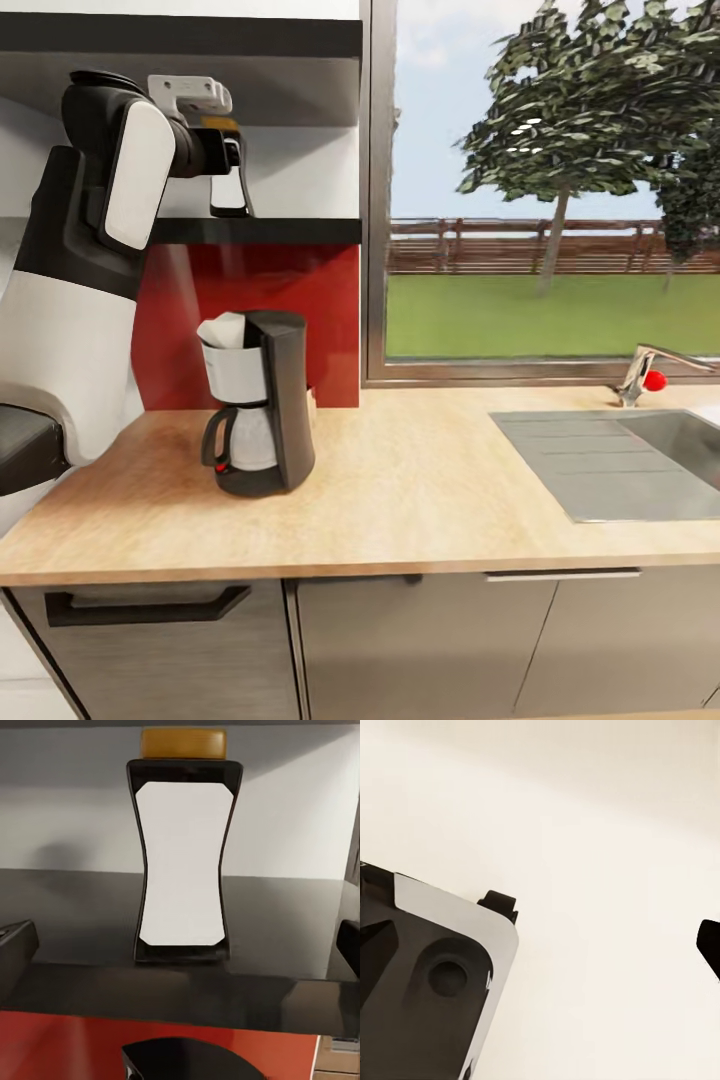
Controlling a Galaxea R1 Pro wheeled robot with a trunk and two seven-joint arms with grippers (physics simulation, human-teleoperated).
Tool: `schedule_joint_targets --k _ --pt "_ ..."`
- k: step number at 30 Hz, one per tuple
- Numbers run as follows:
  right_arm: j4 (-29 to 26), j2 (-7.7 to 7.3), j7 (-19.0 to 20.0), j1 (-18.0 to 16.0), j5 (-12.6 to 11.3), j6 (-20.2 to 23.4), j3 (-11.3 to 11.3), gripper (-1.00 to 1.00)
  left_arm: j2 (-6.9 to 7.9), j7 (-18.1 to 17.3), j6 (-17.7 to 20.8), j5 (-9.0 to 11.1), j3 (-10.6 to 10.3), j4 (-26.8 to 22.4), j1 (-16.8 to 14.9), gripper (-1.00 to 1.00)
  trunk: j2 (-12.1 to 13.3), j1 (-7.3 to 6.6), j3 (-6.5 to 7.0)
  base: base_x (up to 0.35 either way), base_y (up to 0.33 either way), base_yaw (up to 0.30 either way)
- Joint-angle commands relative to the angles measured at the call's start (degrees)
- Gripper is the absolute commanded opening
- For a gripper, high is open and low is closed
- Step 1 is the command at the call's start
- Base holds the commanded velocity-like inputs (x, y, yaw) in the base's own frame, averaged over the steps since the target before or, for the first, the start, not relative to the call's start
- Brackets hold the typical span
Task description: Set up a coffee station on the kitchen countertop: keep the coffee maker on the countertop, move the bottle of coffee from the kitchen shelf to the counter next to the coffee maker, place a paper coffee filter on top of the coffee maker, put the saucer next to the coffee maker with the coffee cup on the saucer, and place the electric kettle next to the coffee maker.
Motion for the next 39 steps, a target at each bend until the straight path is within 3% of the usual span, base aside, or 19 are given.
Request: schedule_joint_targets --k 1,5,10,12,15,39 --pt "0.2 0.04 0.4 0.0 -0.6 -0.4 0.4 1.0 0.08 0.6 0.1 0.6 -0.2 0.0 -0.1 1.0 0.0 0.03 -0.08 0.192 0.0 0.0" --pt "0.2 0.04 0.4 1.2 0.0 -0.4 0.4 1.0 0.08 0.6 0.1 0.6 -0.2 -0.1 -0.1 1.0 0.0 0.03 -0.08 0.099 0.0 0.0" --pt "0.3 0.21 0.4 2.6 8.8 -0.4 0.4 1.0 0.08 0.6 0.1 0.6 -0.2 -0.1 -0.1 1.0 0.0 0.03 -0.08 0.023 0.0 0.0" --pt "0.3 0.31 0.4 3.6 13.7 -0.4 0.4 1.0 0.08 0.6 0.1 0.6 -0.2 -0.1 -0.1 1.0 0.0 0.03 -0.08 0.007 0.0 0.0" --pt "0.3 0.46 0.4 5.5 16.8 -0.5 0.4 1.0 0.08 0.6 0.1 0.6 -0.2 -0.1 -0.1 1.0 0.0 0.03 -0.08 0.003 0.0 0.0" --pt "0.2 0.5 0.4 6.4 17.7 -2.4 0.4 1.0 0.08 0.6 0.1 0.7 -0.3 -0.7 -0.1 1.0 0.0 0.03 -0.08 0.089 0.0 0.0"
